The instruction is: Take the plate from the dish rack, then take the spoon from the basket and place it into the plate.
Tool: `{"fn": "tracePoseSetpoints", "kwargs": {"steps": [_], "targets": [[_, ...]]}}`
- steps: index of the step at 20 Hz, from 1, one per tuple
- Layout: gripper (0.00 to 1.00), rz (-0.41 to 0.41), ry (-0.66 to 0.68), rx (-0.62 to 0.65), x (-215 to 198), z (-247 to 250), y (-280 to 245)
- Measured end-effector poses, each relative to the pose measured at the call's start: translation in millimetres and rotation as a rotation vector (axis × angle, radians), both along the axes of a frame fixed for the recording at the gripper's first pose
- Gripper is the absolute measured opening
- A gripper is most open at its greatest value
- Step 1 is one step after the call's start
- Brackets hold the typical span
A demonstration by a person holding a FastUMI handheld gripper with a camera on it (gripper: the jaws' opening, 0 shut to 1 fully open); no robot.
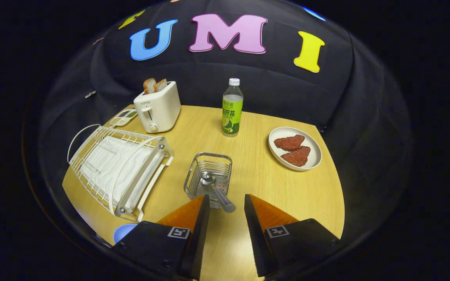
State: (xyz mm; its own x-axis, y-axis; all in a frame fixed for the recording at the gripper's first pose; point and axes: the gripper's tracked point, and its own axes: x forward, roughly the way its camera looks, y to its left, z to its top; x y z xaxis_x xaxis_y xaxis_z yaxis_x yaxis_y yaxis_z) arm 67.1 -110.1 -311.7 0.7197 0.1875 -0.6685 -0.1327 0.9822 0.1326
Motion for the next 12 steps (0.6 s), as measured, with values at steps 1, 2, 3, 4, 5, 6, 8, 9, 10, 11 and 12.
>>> {"fn": "tracePoseSetpoints", "kwargs": {"steps": [1, 2, 3, 4, 5, 6, 8, 9, 10, 11, 12], "targets": [[0.55, 0.009, 0.013, -0.003, 1.4, -5.0, 2.7], [0.48, 0.017, 0.026, -0.003, 2.0, -9.8, 6.1], [0.44, 0.019, 0.039, -0.008, 2.6, -13.2, 7.3], [0.33, 0.020, 0.045, -0.002, 2.9, -14.3, 11.6], [0.27, 0.032, 0.043, 0.026, 2.9, -11.6, 18.1], [0.22, 0.043, 0.044, 0.058, 1.6, -9.0, 26.6], [0.13, 0.037, 0.039, 0.048, 1.3, -9.7, 25.5], [0.12, 0.027, 0.035, 0.045, 0.3, -7.2, 22.6], [0.10, 0.018, 0.026, 0.058, -1.1, 0.1, 23.6], [0.11, 0.010, 0.011, 0.075, -2.9, 8.9, 24.7], [0.10, 0.002, -0.001, 0.086, -6.2, 16.6, 21.4]]}}
